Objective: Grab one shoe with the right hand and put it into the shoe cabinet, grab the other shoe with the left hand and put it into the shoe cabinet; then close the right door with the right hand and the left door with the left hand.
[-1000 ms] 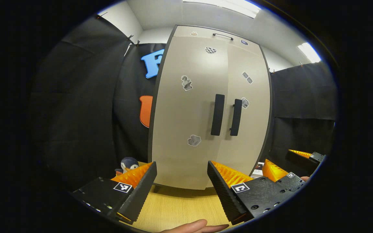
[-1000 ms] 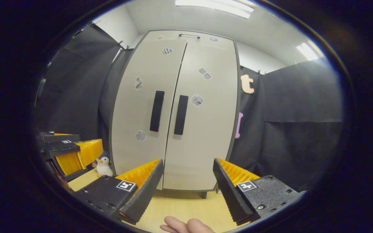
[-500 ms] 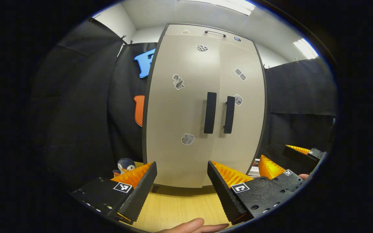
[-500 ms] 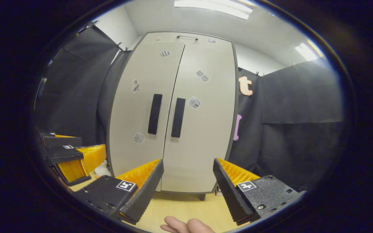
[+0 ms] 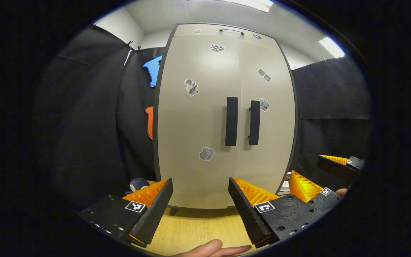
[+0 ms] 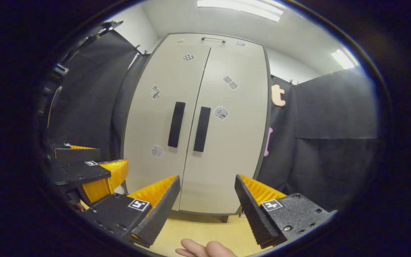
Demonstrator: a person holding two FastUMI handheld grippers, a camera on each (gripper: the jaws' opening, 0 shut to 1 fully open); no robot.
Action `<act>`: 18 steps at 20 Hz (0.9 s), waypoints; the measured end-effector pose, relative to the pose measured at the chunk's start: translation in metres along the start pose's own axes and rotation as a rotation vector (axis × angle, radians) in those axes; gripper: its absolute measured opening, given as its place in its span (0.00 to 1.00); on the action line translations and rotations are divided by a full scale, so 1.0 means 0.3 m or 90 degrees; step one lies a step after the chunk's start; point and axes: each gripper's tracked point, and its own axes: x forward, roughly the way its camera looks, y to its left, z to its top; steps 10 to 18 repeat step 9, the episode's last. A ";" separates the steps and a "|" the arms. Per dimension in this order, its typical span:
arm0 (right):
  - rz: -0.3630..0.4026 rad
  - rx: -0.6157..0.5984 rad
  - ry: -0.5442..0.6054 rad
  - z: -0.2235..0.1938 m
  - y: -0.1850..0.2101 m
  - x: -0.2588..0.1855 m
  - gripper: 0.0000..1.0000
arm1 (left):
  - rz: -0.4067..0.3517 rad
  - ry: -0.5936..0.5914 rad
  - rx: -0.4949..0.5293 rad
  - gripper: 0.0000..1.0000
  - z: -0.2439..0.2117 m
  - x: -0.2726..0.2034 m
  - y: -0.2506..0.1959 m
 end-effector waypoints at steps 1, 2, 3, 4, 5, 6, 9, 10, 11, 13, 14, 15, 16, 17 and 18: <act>0.004 0.000 0.003 -0.005 0.005 0.001 0.99 | 0.002 -0.001 0.001 0.95 -0.002 -0.007 -0.001; 0.006 0.000 0.006 -0.011 0.008 0.003 0.99 | 0.005 -0.002 0.005 0.95 -0.001 -0.015 -0.001; 0.006 0.000 0.009 -0.018 0.007 0.005 0.99 | 0.005 -0.002 0.010 0.95 -0.004 -0.021 -0.003; 0.007 0.001 0.014 -0.028 0.008 0.008 0.99 | 0.007 -0.002 0.017 0.95 -0.004 -0.023 -0.005; 0.009 0.003 0.020 -0.038 0.009 0.010 0.99 | 0.007 0.000 0.021 0.95 -0.006 -0.025 -0.009; 0.011 0.007 0.025 -0.044 0.011 0.015 0.99 | 0.007 0.002 0.024 0.95 -0.005 -0.026 -0.011; 0.012 -0.002 0.038 -0.057 0.008 0.046 0.99 | 0.014 -0.002 0.031 0.95 0.007 -0.028 -0.011; 0.012 -0.002 0.038 -0.057 0.008 0.046 0.99 | 0.014 -0.002 0.031 0.95 0.007 -0.028 -0.011; 0.012 -0.002 0.038 -0.057 0.008 0.046 0.99 | 0.014 -0.002 0.031 0.95 0.007 -0.028 -0.011; 0.012 -0.002 0.038 -0.057 0.008 0.046 0.99 | 0.014 -0.002 0.031 0.95 0.007 -0.028 -0.011; 0.012 -0.002 0.038 -0.057 0.008 0.046 0.99 | 0.014 -0.002 0.031 0.95 0.007 -0.028 -0.011; 0.012 -0.002 0.038 -0.057 0.008 0.046 0.99 | 0.014 -0.002 0.031 0.95 0.007 -0.028 -0.011; 0.012 -0.002 0.038 -0.057 0.008 0.046 0.99 | 0.014 -0.002 0.031 0.95 0.007 -0.028 -0.011; 0.012 -0.002 0.038 -0.057 0.008 0.046 0.99 | 0.014 -0.002 0.031 0.95 0.007 -0.028 -0.011; 0.012 -0.002 0.038 -0.057 0.008 0.046 0.99 | 0.014 -0.002 0.031 0.95 0.007 -0.028 -0.011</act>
